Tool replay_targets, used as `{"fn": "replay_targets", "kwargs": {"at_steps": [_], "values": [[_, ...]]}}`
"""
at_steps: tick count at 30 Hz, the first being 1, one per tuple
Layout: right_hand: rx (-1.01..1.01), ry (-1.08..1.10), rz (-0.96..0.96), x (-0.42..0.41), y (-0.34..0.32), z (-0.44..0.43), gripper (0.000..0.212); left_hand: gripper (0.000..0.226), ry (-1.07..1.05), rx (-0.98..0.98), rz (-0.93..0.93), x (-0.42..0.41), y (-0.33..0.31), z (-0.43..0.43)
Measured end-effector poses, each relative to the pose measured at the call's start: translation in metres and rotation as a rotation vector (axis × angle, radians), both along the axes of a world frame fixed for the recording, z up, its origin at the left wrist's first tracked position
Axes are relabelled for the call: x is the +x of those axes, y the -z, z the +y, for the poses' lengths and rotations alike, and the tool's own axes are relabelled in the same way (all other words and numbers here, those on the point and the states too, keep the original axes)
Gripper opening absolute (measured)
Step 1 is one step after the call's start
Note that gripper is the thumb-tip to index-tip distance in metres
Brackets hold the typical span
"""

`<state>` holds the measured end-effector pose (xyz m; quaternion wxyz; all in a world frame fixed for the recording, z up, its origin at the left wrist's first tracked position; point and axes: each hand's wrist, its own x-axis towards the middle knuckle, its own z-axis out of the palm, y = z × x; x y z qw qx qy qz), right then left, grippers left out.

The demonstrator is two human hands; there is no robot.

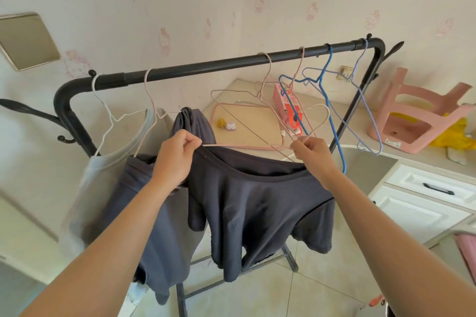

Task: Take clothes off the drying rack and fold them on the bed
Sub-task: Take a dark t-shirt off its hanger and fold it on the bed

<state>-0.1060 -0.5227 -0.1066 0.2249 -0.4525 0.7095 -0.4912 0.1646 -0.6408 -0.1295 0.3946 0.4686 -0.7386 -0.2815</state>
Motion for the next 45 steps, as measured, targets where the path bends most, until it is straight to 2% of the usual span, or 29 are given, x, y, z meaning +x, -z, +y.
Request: {"fn": "replay_targets", "kwargs": {"at_steps": [4,8,11,20,22,24,28,34,41,45], "values": [[-0.012,0.004,-0.045,0.003,0.003,0.003,0.024,0.010,-0.038,0.010,0.047,0.009,-0.003,-0.003],[-0.148,0.037,-0.274,-0.001,0.008,-0.003,0.037,0.010,-0.075,0.025,0.054,0.018,-0.003,-0.005],[-0.150,0.000,-0.294,0.008,0.009,-0.014,0.033,0.010,-0.033,0.003,0.007,0.017,-0.004,-0.002],[-0.274,-0.194,0.122,0.065,-0.040,-0.044,0.028,0.011,0.067,-0.011,-0.137,0.012,0.007,0.009],[-0.239,-0.241,0.288,0.069,-0.041,-0.044,0.026,0.011,0.057,0.010,-0.134,0.016,0.010,0.009],[-0.173,-0.233,0.374,0.069,-0.034,-0.047,0.026,0.011,0.050,0.027,-0.136,0.020,0.011,0.009],[-0.137,-0.073,0.291,0.078,-0.030,-0.055,0.024,0.012,0.049,0.057,-0.114,0.027,0.012,0.009],[-0.052,0.124,0.450,0.069,-0.029,-0.061,0.035,0.012,0.047,0.097,-0.072,0.037,0.017,0.008],[0.094,-0.016,0.468,0.093,-0.037,-0.090,0.029,0.014,0.079,0.100,-0.044,0.035,0.020,0.009],[0.164,0.001,0.495,0.109,-0.049,-0.110,0.028,0.013,0.094,0.092,-0.025,0.032,0.016,0.012]]}}
